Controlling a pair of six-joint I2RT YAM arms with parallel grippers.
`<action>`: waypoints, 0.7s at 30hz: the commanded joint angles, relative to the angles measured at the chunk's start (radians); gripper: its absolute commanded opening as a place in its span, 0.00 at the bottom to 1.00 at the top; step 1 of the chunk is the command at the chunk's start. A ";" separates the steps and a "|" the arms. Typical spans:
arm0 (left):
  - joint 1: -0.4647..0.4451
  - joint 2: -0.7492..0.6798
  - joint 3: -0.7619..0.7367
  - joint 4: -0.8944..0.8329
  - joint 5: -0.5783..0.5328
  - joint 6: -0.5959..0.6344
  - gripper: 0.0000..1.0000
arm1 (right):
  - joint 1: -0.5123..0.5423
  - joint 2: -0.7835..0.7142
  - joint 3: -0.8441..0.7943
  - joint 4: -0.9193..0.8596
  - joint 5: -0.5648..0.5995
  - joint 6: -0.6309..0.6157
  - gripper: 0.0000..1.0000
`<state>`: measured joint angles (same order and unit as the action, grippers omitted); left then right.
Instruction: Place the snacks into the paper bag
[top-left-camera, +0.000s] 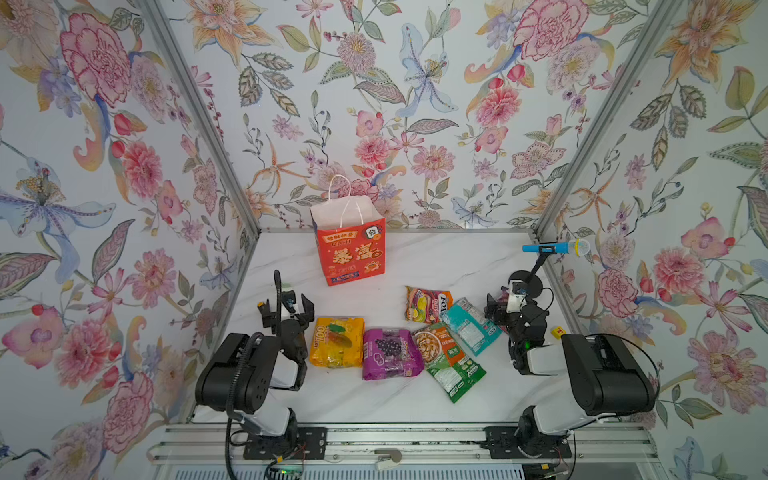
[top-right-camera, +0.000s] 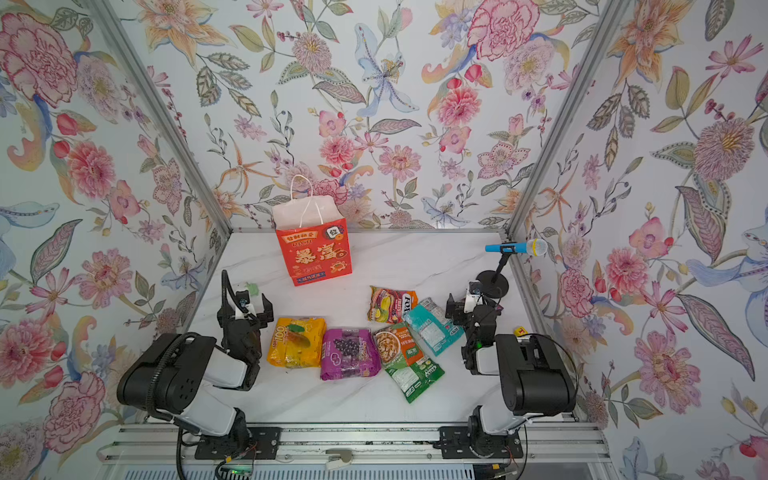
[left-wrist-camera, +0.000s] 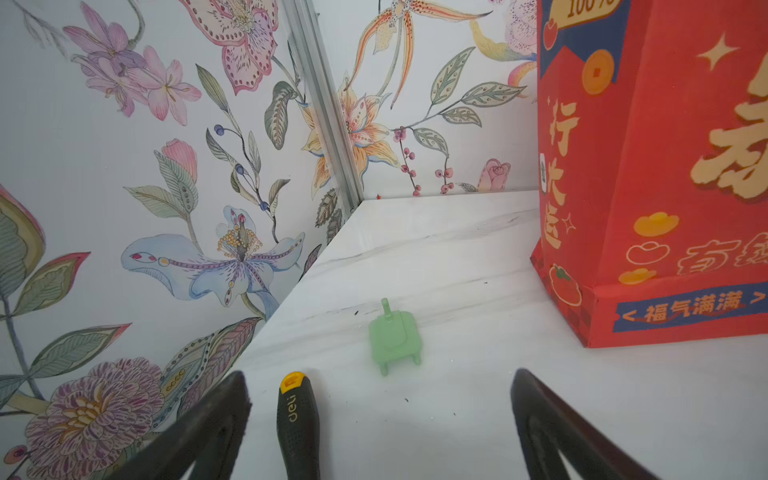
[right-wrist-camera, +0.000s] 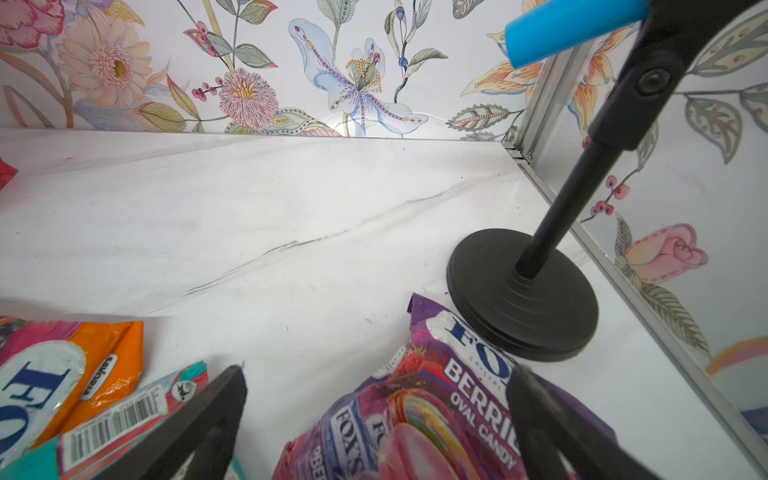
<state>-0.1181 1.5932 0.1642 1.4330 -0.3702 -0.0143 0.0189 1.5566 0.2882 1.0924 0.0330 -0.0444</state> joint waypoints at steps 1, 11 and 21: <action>0.002 -0.005 0.011 0.019 0.015 0.010 0.99 | -0.005 -0.010 0.015 -0.008 -0.012 0.012 0.99; 0.005 -0.006 0.012 0.016 -0.009 -0.006 0.99 | -0.005 -0.010 0.015 -0.006 -0.012 0.012 0.99; 0.016 -0.010 0.012 0.006 0.000 -0.015 0.99 | -0.005 -0.010 0.016 -0.005 -0.011 0.012 0.99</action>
<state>-0.1112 1.5932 0.1642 1.4326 -0.3706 -0.0158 0.0189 1.5566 0.2882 1.0924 0.0330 -0.0444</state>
